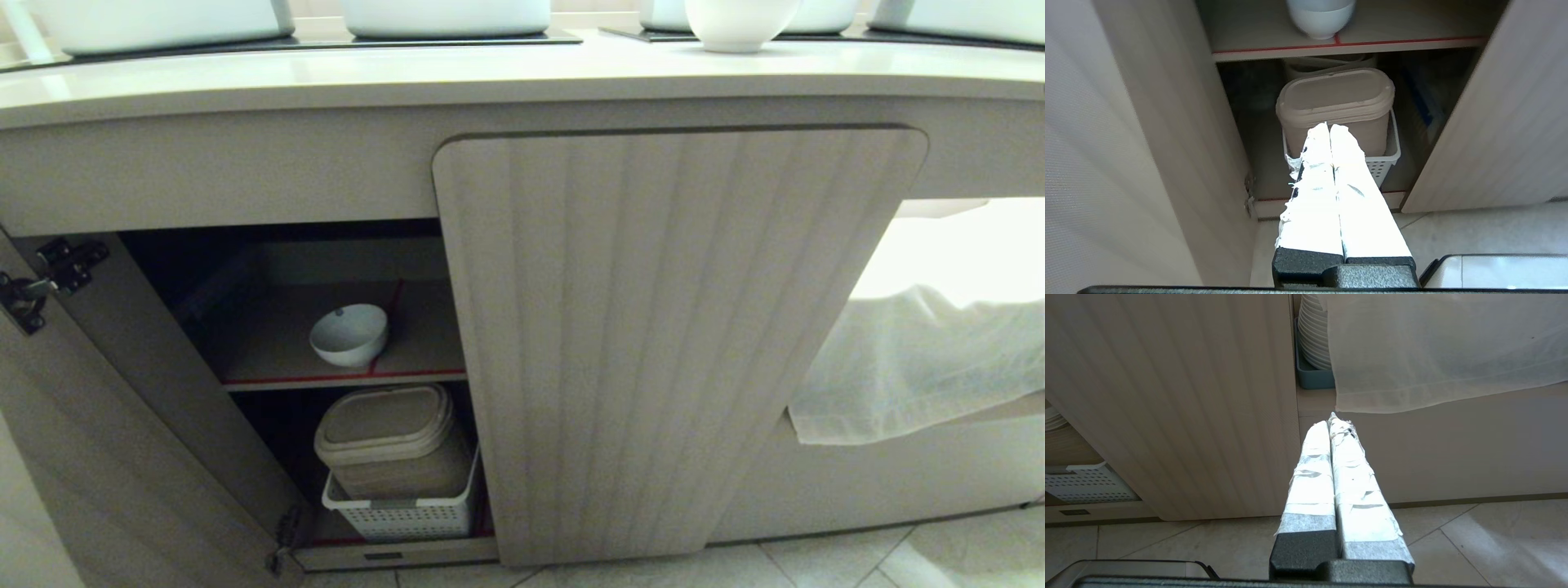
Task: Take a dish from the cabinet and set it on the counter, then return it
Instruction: Close the cabinet door
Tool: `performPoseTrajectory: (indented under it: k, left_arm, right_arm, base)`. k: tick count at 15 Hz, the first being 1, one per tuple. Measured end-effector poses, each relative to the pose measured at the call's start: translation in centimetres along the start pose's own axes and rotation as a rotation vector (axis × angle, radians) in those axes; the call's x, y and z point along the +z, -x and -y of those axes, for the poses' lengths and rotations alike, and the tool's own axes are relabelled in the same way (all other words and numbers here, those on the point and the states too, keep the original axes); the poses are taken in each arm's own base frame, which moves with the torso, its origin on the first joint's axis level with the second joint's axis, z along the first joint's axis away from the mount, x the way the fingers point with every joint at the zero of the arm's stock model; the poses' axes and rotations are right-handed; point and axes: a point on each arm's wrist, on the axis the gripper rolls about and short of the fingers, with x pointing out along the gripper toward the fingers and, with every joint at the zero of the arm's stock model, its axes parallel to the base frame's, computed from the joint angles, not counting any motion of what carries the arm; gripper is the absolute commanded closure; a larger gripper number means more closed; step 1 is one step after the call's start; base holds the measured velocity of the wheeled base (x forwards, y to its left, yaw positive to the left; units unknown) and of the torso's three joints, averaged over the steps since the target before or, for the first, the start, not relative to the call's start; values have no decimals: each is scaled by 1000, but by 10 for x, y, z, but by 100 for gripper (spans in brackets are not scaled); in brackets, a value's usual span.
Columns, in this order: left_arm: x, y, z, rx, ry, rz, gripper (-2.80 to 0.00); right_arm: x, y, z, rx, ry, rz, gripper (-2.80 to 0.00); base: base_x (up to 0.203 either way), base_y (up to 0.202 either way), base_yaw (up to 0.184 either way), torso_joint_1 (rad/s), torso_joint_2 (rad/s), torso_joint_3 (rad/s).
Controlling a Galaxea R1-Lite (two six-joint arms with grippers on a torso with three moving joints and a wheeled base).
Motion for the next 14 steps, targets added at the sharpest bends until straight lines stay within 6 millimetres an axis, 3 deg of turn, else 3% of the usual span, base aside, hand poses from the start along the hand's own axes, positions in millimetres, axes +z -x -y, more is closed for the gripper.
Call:
performPoseTrajectory:
  k: [14]
  left_arm:
    - [-4, 8, 0, -11, -12, 86, 0]
  right_arm:
    - [0, 0, 0, 0, 0, 0, 0]
  base:
    - [0, 0, 0, 0, 0, 0]
